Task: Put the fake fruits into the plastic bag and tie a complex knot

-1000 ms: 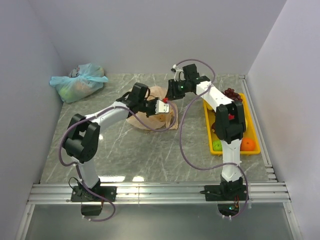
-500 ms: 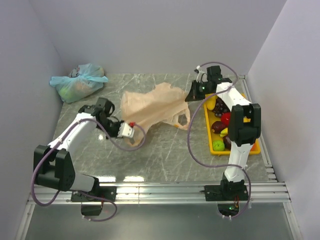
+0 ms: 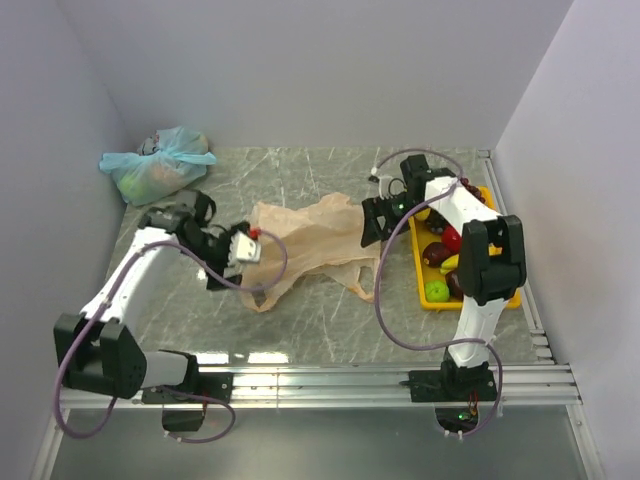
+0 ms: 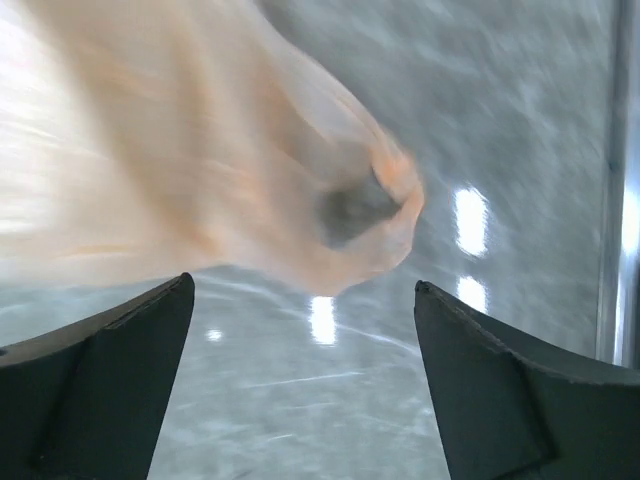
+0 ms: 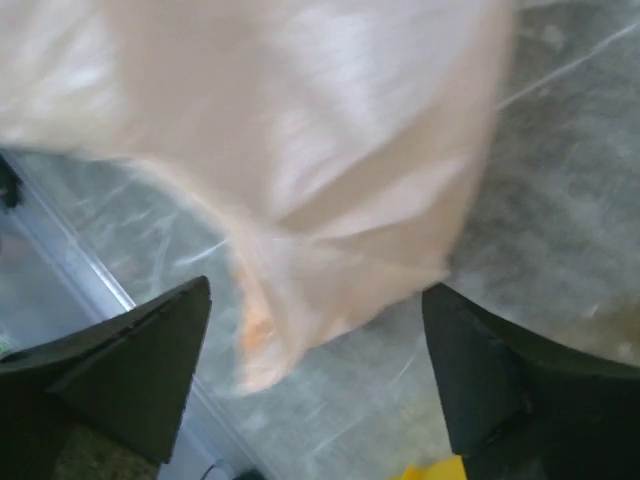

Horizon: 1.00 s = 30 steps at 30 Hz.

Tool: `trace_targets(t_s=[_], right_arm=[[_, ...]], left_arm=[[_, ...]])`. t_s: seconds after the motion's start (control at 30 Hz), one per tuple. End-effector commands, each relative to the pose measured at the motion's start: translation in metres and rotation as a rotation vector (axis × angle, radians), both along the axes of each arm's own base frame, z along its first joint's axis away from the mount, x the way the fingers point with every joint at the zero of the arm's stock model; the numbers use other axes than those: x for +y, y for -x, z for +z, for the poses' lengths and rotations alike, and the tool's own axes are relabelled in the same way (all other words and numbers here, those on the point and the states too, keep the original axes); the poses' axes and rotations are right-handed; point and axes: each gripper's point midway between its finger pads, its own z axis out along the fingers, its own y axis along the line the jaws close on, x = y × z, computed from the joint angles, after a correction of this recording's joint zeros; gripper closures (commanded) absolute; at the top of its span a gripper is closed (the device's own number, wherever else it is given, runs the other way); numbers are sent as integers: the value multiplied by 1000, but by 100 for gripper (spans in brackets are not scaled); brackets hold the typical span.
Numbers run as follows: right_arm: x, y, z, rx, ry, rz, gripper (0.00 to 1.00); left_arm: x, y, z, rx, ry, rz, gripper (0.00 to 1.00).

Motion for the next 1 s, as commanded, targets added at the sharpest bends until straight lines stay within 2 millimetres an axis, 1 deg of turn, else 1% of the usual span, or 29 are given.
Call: trace_targets(t_s=[0.0, 0.03, 0.07, 0.1, 0.13, 0.17, 0.2, 0.23, 0.27, 0.3, 0.33, 0.37, 0.4, 0.43, 0.47, 0.5, 0.53, 0.57, 0.6, 0.63, 0.67, 0.7, 0.73, 0.77, 0.8, 0.83, 0.87, 0.93, 0.97], right_arm=[[-1, -1, 85, -163, -81, 86, 3], [-3, -3, 98, -173, -100, 68, 3], [-3, -13, 119, -212, -125, 52, 3], [-6, -22, 132, -225, -157, 20, 3], [-7, -32, 138, -229, -178, -11, 3], [-5, -52, 160, -268, -214, -74, 3], [-8, -69, 158, -252, -231, -125, 3], [-9, -83, 163, -257, -250, -166, 3], [-7, -105, 180, -275, -291, -243, 3], [-7, -121, 167, -244, -291, -282, 3], [-7, -134, 165, -218, -292, -349, 3], [-5, -150, 174, -257, -320, -362, 2], [0, -161, 158, -222, -328, -376, 2], [7, -169, 154, -192, -339, -409, 2], [14, -178, 160, -214, -360, -402, 2], [22, -185, 142, -179, -360, -397, 2], [27, -187, 138, -172, -360, -393, 1], [40, -186, 136, -169, -364, -367, 1], [47, -186, 127, -155, -363, -354, 1], [54, -183, 122, -136, -370, -344, 1], [65, -176, 111, -112, -375, -323, 1], [69, -173, 105, -95, -375, -316, 0], [74, -167, 91, -67, -366, -307, 0], [82, -163, 88, -62, -377, -285, 0], [85, -161, 80, -43, -375, -282, 0], [89, -158, 75, -21, -380, -274, 0], [91, -155, 69, -2, -379, -270, 0], [97, -151, 55, 31, -373, -257, 0], [99, -148, 49, 45, -367, -254, 0]], left_arm=[[-19, -4, 79, -39, 222, 108, 1], [-14, -4, 92, -44, 240, 145, 1], [-11, -4, 97, -51, 248, 156, 1], [-9, -7, 103, -66, 262, 179, 1], [-7, -24, 116, -105, 308, 277, 1], [1, -37, 122, -125, 340, 365, 1], [5, -51, 130, -153, 378, 435, 1], [9, -62, 127, -78, 423, 584, 1], [11, -88, 144, -151, 482, 631, 1], [11, -104, 134, -35, 518, 748, 1], [16, -123, 142, -31, 535, 834, 1], [18, -138, 144, 7, 560, 894, 1], [16, -148, 140, 78, 572, 938, 1], [22, -171, 133, 201, 597, 1032, 1], [22, -178, 129, 272, 610, 1046, 1], [18, -189, 110, 417, 622, 1122, 1], [18, -198, 114, 435, 641, 1144, 1], [17, -203, 111, 466, 657, 1165, 1], [13, -212, 115, 488, 706, 1184, 1], [12, -214, 107, 514, 713, 1203, 1], [7, -216, 105, 528, 726, 1204, 1], [4, -219, 101, 554, 736, 1212, 1], [0, -218, 96, 575, 727, 1215, 1], [-3, -218, 90, 593, 719, 1219, 1], [-15, -214, 85, 620, 707, 1206, 1], [-19, -211, 75, 648, 690, 1211, 1], [-24, -209, 68, 663, 681, 1209, 1], [-26, -205, 49, 684, 651, 1239, 1], [-27, -205, 43, 690, 642, 1249, 1]])
